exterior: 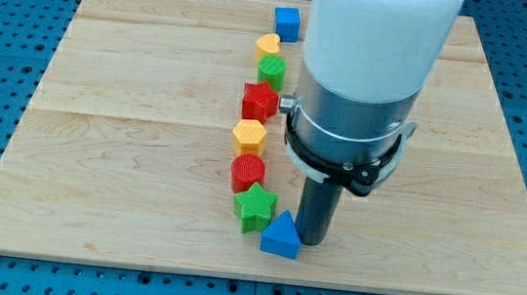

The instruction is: Place the blue triangle below to the green star

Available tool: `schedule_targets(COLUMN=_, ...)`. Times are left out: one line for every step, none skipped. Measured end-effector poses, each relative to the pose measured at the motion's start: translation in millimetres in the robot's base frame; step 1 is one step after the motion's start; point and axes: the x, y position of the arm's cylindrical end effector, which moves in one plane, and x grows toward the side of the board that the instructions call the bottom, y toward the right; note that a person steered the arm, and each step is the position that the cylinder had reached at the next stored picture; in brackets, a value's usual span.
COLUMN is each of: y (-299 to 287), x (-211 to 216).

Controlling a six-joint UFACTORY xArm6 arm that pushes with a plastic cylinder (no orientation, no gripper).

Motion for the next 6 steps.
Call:
schedule_targets(y=-4, x=5)
schedule_targets(y=-4, x=6)
schedule_targets(y=-5, x=6)
schedule_targets(y=-8, x=11)
schedule_targets(y=-11, x=15)
schedule_targets(y=-15, x=18)
